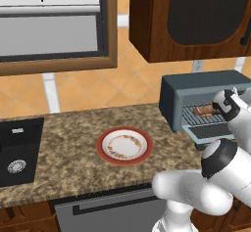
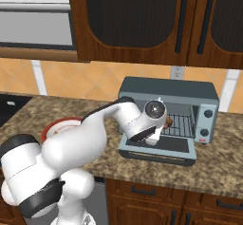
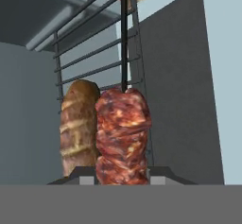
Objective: Pick up the kebab skewer and baguette bread, and place them inside the toaster oven. Close the toaster oven door and start by setting the timer.
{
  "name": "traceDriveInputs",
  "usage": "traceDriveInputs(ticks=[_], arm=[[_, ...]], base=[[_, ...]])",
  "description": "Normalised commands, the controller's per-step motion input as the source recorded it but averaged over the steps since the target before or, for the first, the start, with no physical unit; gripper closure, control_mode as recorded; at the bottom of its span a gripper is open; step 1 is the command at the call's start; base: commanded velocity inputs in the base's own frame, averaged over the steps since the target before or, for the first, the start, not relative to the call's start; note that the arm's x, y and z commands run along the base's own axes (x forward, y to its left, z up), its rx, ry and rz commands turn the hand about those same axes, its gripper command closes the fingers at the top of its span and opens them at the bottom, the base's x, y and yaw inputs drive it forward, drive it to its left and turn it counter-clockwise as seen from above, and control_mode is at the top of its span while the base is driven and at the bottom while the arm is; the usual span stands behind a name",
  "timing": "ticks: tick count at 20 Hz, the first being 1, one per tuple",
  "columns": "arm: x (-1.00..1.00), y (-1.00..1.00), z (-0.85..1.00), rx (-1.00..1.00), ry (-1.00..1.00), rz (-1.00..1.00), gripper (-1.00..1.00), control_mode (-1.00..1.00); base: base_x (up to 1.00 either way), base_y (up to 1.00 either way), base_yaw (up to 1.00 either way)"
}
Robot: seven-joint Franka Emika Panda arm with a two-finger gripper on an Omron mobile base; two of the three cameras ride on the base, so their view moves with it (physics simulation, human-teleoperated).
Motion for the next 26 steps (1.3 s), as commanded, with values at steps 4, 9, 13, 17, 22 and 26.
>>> traceDriveInputs(ticks=[4, 9, 13, 17, 22, 26], arm=[[0.38, -0.15, 0.0, 0.0, 0.0, 0.0, 1.0, -1.0], [0.19, 0.0, 0.0, 0.0, 0.0, 0.0, 1.0, -1.0], [0.01, 0.0, 0.0, 0.0, 0.04, 0.0, 1.0, -1.0], [0.12, 0.0, 0.0, 0.0, 0.01, 0.0, 1.0, -1.0], [0.41, 0.0, -0.01, 0.0, 0.0, 0.0, 1.0, -1.0], [0.11, -0.01, -0.13, 0.0, 0.0, 0.03, 1.0, -1.0]], base=[[0.0, 0.0, 0.0], [0.0, 0.0, 0.0], [0.0, 0.0, 0.0], [0.0, 0.0, 0.0], [0.0, 0.0, 0.0], [0.0, 0.0, 0.0]])
